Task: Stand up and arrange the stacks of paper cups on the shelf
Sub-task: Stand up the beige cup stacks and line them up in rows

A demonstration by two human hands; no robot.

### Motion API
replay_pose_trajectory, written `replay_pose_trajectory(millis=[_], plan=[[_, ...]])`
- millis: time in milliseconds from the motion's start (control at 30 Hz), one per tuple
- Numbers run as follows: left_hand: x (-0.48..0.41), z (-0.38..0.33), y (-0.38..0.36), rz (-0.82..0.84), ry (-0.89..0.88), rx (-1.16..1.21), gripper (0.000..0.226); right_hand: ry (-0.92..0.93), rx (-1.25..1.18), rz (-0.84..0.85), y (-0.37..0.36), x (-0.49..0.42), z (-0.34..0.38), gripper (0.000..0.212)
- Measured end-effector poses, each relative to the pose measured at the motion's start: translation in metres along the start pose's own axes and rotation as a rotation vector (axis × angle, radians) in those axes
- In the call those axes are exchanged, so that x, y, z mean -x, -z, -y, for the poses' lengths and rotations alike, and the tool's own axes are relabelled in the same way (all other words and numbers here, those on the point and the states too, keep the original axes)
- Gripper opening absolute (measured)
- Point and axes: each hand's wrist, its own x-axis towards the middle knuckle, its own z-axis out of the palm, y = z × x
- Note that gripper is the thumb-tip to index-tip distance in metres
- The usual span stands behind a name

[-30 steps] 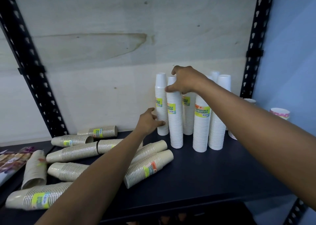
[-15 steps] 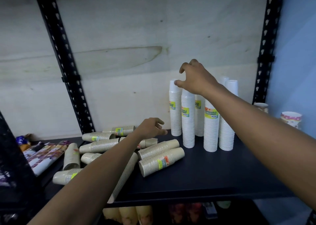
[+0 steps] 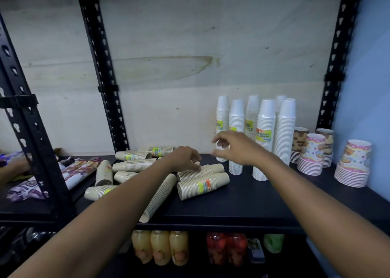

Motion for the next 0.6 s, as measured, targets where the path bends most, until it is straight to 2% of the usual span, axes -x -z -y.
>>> replay_pose_trajectory(millis=[367, 500, 600], plan=[[0.006, 0.012, 0.000, 0.053, 0.019, 0.002, 0.049, -0.143, -0.112, 0.264, -0.062, 0.025, -0.041, 0.057], [0.004, 0.018, -0.006, 0.074, 0.034, 0.033, 0.054, -0.149, -0.102, 0.298, -0.073, 0.027, -0.048, 0.061], [0.005, 0.019, -0.007, 0.086, 0.030, 0.047, 0.053, -0.132, -0.126, 0.259, -0.079, 0.029, -0.053, 0.053]])
